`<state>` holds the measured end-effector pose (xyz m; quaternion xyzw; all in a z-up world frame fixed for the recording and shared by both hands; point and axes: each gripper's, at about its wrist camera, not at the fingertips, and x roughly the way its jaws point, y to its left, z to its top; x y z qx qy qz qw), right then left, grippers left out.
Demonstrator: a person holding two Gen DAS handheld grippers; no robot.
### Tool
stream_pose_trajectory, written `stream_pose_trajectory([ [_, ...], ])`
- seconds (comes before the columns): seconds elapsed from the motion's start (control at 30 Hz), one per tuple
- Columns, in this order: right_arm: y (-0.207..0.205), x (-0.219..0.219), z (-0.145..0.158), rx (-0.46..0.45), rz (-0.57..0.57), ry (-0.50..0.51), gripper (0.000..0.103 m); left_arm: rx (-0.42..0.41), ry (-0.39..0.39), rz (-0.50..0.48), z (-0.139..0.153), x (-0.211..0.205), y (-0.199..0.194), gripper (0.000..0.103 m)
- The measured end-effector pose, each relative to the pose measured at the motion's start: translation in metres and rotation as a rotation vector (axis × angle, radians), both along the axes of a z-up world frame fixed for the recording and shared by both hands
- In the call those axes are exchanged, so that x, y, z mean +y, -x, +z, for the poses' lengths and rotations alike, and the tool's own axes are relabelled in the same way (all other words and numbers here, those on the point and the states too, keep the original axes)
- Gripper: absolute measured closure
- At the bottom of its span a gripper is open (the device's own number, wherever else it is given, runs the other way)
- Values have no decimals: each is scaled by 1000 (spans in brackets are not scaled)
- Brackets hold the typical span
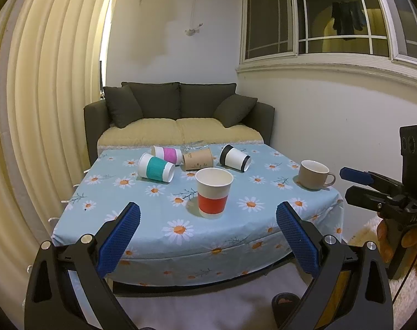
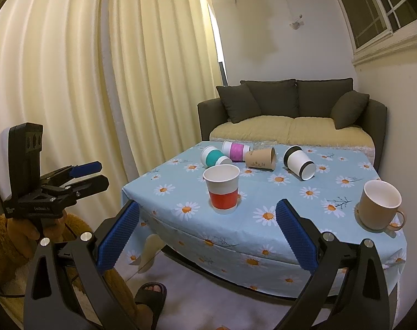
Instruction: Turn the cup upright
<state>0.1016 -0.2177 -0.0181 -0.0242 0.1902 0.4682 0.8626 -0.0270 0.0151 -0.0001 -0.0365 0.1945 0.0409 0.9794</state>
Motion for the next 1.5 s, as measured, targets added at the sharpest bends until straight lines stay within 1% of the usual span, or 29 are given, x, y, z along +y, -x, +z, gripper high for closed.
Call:
stream_pose_trajectory([
  [0.8, -2, -1, -1, 2, -10, 5, 5, 25, 4, -8, -4, -3, -5, 6],
  [1.5, -3, 2, -4, 6, -14, 20, 5, 30, 8, -2, -3, -2, -4, 6],
])
